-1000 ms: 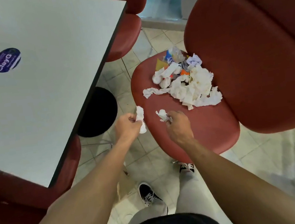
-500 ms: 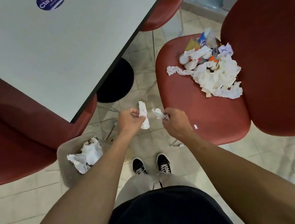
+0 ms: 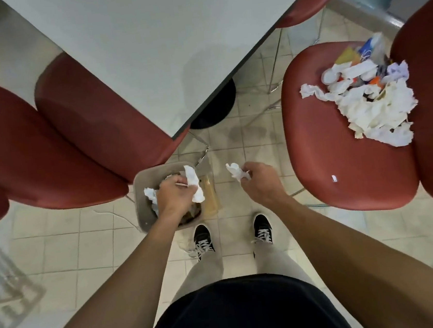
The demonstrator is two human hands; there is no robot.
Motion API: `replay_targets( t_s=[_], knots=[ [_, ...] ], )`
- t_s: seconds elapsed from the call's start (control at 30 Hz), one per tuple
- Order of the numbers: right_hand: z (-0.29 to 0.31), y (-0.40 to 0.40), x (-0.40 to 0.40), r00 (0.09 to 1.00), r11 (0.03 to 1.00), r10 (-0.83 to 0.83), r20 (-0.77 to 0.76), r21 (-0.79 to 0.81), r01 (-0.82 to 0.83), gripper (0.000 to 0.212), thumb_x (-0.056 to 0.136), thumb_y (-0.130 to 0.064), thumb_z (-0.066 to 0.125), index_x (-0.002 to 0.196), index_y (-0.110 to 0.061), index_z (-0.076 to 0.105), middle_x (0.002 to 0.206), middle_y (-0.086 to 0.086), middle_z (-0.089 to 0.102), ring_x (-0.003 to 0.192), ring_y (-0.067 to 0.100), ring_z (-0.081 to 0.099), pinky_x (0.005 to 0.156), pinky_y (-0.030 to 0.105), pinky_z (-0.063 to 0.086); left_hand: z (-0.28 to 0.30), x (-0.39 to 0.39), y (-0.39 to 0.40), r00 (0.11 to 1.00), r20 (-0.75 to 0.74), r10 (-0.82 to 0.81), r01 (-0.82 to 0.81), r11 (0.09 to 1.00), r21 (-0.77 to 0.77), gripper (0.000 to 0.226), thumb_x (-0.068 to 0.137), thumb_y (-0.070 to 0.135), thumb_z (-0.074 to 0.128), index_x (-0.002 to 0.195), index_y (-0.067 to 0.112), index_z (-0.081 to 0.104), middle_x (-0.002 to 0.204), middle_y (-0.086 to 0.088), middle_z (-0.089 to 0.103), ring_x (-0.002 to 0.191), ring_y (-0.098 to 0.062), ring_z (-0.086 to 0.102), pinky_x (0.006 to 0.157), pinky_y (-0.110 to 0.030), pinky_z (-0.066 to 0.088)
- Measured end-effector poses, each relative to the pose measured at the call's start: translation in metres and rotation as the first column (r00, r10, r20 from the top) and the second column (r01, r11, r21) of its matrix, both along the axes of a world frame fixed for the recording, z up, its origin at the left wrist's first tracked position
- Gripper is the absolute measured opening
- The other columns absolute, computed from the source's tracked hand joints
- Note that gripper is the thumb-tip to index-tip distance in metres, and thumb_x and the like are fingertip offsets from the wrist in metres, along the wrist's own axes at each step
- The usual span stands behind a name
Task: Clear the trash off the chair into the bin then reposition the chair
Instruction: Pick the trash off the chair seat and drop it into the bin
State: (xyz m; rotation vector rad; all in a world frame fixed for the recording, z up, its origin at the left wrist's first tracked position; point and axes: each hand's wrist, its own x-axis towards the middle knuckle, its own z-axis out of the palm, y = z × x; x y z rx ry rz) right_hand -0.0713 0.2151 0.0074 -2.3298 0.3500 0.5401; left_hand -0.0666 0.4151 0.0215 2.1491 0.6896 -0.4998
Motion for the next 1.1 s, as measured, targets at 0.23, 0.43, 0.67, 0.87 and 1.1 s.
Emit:
replay_targets(
  t_s=[0.23, 0.43, 0.67, 0.87, 1.1],
  knots=[
    [-0.014, 0.092, -0.011, 0.996, 0.998, 0.049, -0.075, 0.028, -0.047, 0.025, 0.082, -0.013, 0.057, 0.105, -0.016, 0.067, 0.095, 0.011, 0.069, 0.086, 0.028, 0.063, 0.067, 0.025, 0.042, -0.018, -0.011, 0.083, 0.999, -0.019, 0.047, -0.046, 0.998, 0.048, 0.014, 0.074, 0.017, 0.074, 0.085, 0.017, 0.065, 0.08, 0.001, 0.066, 0.076, -0.016, 0.06, 0.066, -0.022, 0.039],
    [-0.028, 0.143, -0.023, 0.98, 0.995, 0.1, -0.17, 0.033, -0.096, 0.036, 0.085, -0.015, 0.06, 0.121, -0.021, 0.061, 0.113, 0.007, 0.063, 0.098, 0.025, 0.06, 0.077, 0.025, 0.046, -0.038, -0.016, 0.114, 0.997, -0.07, 0.031, -0.029, 0.999, 0.042, 0.02, 0.074, 0.02, 0.075, 0.091, 0.016, 0.068, 0.088, -0.001, 0.069, 0.081, -0.017, 0.061, 0.071, -0.021, 0.041],
    [-0.035, 0.151, -0.031, 0.966, 0.987, 0.152, -0.21, -0.016, -0.159, 0.054, 0.08, -0.009, 0.059, 0.131, -0.024, 0.053, 0.119, 0.009, 0.052, 0.101, 0.027, 0.057, 0.081, 0.027, 0.045, -0.051, -0.025, 0.121, 0.985, -0.146, -0.094, 0.101, 0.994, 0.043, 0.027, 0.079, 0.015, 0.07, 0.105, 0.016, 0.067, 0.106, 0.001, 0.059, 0.086, -0.013, 0.05, 0.073, -0.02, 0.038],
    [-0.031, 0.124, -0.024, 0.977, 0.995, 0.1, -0.189, -0.011, -0.104, 0.055, 0.08, -0.009, 0.063, 0.132, -0.023, 0.052, 0.128, 0.009, 0.051, 0.107, 0.028, 0.057, 0.087, 0.028, 0.046, -0.045, -0.013, 0.101, 0.979, -0.118, -0.167, 0.173, 0.984, 0.041, 0.021, 0.073, 0.018, 0.068, 0.094, 0.024, 0.068, 0.09, 0.01, 0.062, 0.096, -0.016, 0.058, 0.083, -0.027, 0.046],
    [-0.016, 0.066, -0.02, 0.985, 0.998, 0.055, -0.166, 0.013, -0.054, 0.057, 0.08, -0.01, 0.06, 0.133, -0.026, 0.049, 0.135, 0.01, 0.047, 0.115, 0.026, 0.054, 0.09, 0.029, 0.045, -0.025, 0.005, 0.036, 0.966, -0.068, -0.249, 0.252, 0.967, 0.046, 0.018, 0.081, 0.018, 0.063, 0.097, 0.022, 0.071, 0.1, -0.001, 0.071, 0.095, -0.02, 0.064, 0.081, -0.025, 0.048]
  ],
)
